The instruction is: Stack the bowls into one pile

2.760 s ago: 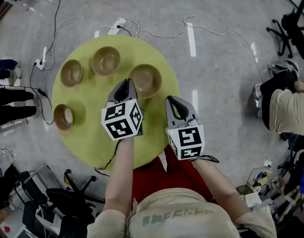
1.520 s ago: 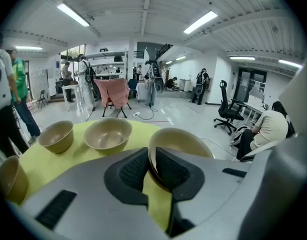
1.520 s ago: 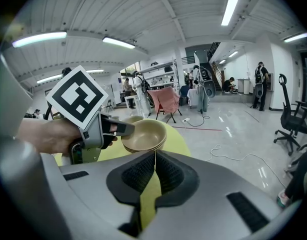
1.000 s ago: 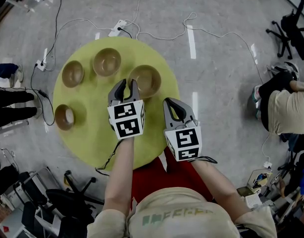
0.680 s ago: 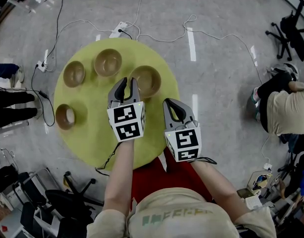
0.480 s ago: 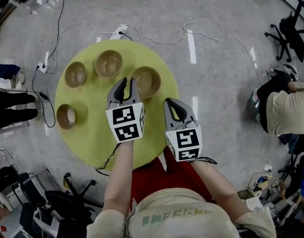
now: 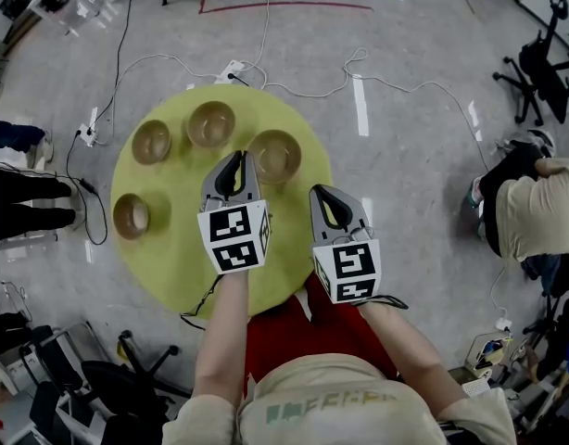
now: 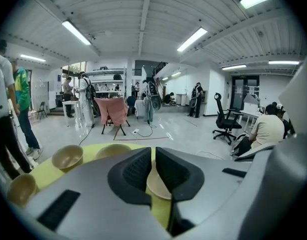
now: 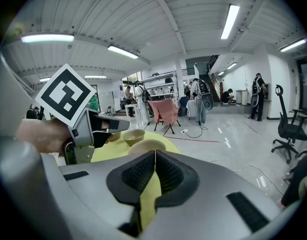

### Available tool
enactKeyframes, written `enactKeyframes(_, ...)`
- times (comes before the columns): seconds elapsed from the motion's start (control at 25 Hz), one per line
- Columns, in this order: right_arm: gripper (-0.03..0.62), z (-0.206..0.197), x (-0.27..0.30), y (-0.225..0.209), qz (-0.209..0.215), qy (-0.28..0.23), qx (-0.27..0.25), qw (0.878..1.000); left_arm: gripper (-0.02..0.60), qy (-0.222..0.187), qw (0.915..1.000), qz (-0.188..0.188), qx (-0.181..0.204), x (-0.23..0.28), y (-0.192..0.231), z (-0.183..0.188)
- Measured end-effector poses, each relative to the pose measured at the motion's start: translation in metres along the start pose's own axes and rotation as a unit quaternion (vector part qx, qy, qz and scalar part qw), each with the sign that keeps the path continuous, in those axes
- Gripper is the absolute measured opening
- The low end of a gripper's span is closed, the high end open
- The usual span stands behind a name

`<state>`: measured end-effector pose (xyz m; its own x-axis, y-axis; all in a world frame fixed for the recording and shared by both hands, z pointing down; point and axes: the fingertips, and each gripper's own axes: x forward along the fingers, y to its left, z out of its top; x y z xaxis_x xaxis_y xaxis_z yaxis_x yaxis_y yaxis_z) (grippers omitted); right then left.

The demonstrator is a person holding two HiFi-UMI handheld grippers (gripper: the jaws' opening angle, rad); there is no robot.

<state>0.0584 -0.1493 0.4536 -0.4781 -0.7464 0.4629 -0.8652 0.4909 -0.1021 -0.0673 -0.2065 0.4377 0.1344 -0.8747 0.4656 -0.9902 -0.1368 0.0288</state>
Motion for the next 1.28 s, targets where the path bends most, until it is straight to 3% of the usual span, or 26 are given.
enactKeyframes(1.28, 0.037, 0.071, -0.075, 0.0, 0.021, -0.111, -0.029, 0.993, 0.023, -0.075, 0.9964, 0.038, -0.012, -0.123, -0.015, 0.03)
